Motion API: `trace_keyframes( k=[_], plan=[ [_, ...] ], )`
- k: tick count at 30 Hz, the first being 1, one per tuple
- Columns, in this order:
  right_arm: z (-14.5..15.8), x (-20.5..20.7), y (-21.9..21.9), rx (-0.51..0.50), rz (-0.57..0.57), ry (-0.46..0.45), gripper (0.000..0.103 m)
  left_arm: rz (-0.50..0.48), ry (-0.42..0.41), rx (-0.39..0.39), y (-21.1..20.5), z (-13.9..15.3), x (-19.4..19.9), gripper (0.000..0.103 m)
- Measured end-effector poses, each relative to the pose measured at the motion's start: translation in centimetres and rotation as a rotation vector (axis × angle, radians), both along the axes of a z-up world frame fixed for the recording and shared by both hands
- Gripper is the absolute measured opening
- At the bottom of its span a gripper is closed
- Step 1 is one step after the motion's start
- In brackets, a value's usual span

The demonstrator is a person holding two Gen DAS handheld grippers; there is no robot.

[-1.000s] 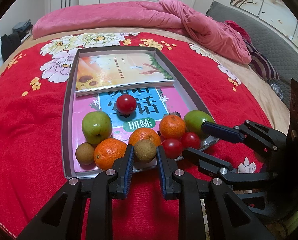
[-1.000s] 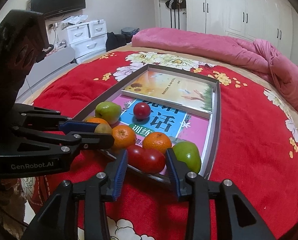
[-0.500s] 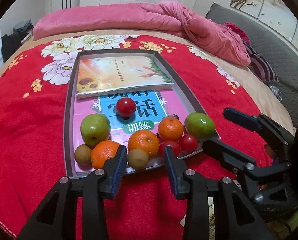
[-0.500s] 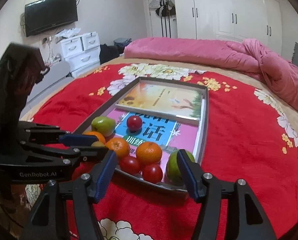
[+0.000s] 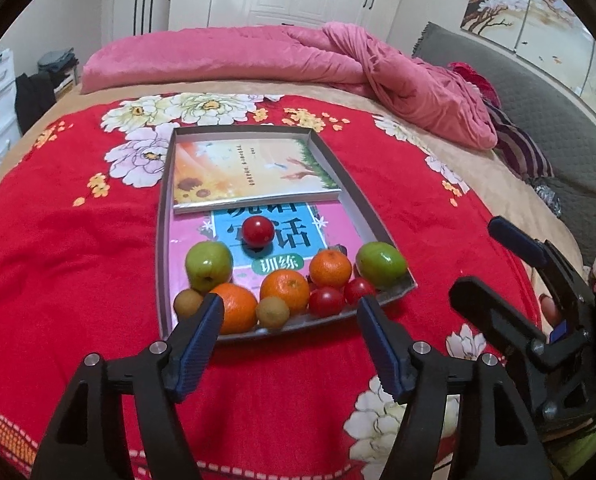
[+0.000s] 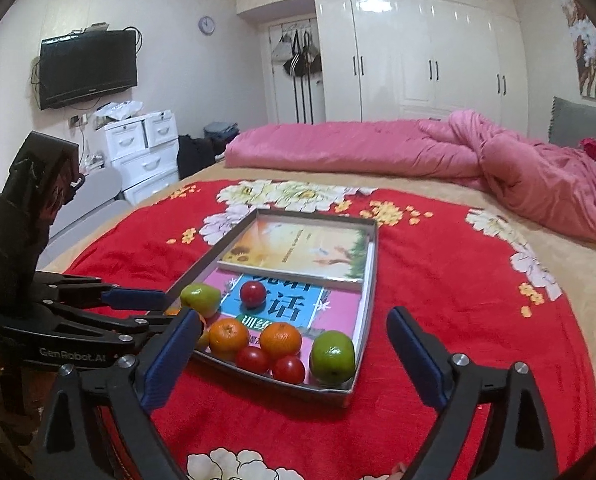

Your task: Organize fruits

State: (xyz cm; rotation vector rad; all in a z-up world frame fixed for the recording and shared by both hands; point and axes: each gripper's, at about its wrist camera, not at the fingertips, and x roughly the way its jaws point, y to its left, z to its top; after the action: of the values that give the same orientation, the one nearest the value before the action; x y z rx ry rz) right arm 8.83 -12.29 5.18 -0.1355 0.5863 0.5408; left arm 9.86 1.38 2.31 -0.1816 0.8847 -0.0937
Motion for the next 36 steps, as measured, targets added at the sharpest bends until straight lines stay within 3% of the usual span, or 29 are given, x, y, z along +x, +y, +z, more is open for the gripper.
trace_keyframes(
  k=[2, 9, 23, 36],
  plan=[
    [0.5, -0.5, -0.1, 0.016, -0.010, -0.005, 0.101, 0.007, -0.004, 0.015, 0.0, 0.3, -0.9, 0.078],
    [1.3, -2.2, -0.1, 0.020, -0.053, 0.010, 0.102, 0.067, -0.013, 0.020, 1.0, 0.9, -3.8, 0.079],
    [-1.1, -5.5, -1.0, -0.015, -0.109, 0.177, 0.102, 0.096, 0.030, -0.015, 0.5, -0.7, -7.8, 0.080],
    [-0.9, -6.7, -0.3, -0.060, -0.084, 0.138, 0.102, 0.103, 0.028, -0.019, 0.0, -0.6, -8.0, 0.080]
  ],
)
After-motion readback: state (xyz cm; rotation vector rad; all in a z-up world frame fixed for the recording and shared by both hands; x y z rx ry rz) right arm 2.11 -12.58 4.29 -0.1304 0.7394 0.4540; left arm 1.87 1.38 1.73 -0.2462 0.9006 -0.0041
